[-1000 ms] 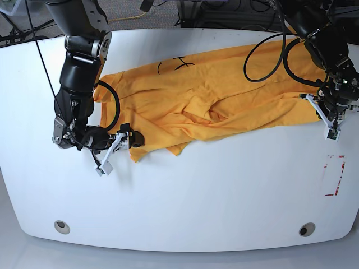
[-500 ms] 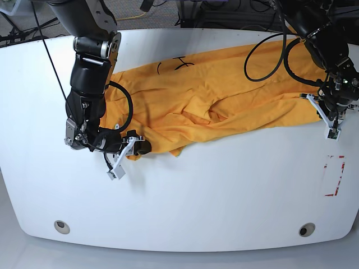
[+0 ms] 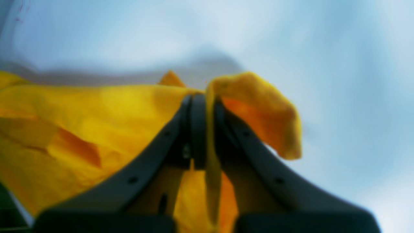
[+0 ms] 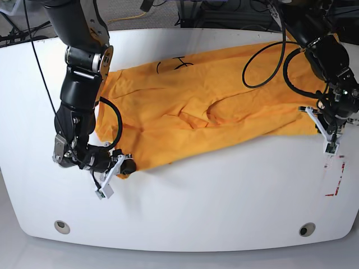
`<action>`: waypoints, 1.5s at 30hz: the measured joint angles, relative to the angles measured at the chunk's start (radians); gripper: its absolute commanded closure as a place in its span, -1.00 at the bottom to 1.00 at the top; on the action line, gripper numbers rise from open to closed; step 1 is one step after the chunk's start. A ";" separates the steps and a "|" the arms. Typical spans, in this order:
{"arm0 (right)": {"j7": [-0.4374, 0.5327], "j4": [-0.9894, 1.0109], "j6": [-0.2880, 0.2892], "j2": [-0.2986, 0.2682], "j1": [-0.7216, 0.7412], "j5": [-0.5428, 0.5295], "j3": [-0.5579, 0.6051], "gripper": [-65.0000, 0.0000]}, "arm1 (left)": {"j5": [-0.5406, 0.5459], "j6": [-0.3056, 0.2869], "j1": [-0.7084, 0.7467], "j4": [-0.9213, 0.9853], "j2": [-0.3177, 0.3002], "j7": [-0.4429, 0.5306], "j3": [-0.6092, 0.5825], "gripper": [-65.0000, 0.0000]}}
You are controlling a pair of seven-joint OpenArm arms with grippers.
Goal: Fold the T-shirt properly
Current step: 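Pull the shirt ends apart with both grippers into a long strip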
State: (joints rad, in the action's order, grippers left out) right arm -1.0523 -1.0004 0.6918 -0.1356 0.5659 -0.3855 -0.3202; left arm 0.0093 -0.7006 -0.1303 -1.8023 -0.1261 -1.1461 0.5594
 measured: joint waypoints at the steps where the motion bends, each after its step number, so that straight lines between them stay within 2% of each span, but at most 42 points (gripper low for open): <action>1: 0.006 0.000 0.000 0.003 0.010 0.024 0.000 1.00 | 0.008 0.000 -0.008 0.007 0.003 0.002 -0.010 0.93; 4: 0.014 0.000 0.000 0.011 0.043 0.102 0.001 1.00 | 0.005 0.000 -0.037 0.033 0.006 0.002 -0.027 0.93; 8: 0.037 0.000 0.001 0.011 0.085 0.145 0.001 1.00 | -0.002 0.000 -0.087 0.039 -0.001 0.028 -0.026 0.93; 13: 0.037 0.000 0.001 -0.007 0.143 0.179 0.002 1.00 | 0.002 0.000 -0.136 0.050 -0.046 0.033 -0.076 0.93; 15: 0.039 0.000 0.001 -0.019 0.163 0.199 0.040 1.00 | 0.006 0.000 -0.153 0.061 -0.060 0.037 -0.086 0.93; 19: 0.050 -0.002 0.006 -0.051 0.187 0.190 0.149 1.00 | 0.006 0.000 -0.195 0.092 -0.069 0.036 -0.084 0.93; 25: 0.044 -0.006 0.008 -0.060 0.181 0.180 0.155 1.00 | 0.009 0.000 -0.234 0.137 -0.102 0.036 -0.083 0.93; 29: -0.015 -0.059 0.008 -0.074 0.153 0.168 0.154 1.00 | 0.014 0.000 -0.230 0.135 -0.099 0.037 -0.085 0.93; 37: -0.163 -0.271 0.006 -0.104 0.038 -0.011 0.154 1.00 | 0.014 0.000 -0.161 0.082 -0.100 0.037 -0.085 0.93; 40: -0.209 -0.347 0.007 -0.113 -0.017 -0.038 0.154 1.00 | 0.014 0.000 -0.116 0.042 -0.099 0.037 -0.084 0.93; 45: -0.281 -0.471 0.008 -0.101 -0.109 -0.071 0.076 1.00 | 0.019 0.000 -0.036 -0.009 -0.099 0.040 -0.082 0.93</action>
State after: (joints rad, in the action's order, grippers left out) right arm -1.3334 -1.4715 0.6994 -0.2363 0.4564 -0.4568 -0.2443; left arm 0.0280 -0.7006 -0.1665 -1.8114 -0.2253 -1.1057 0.4778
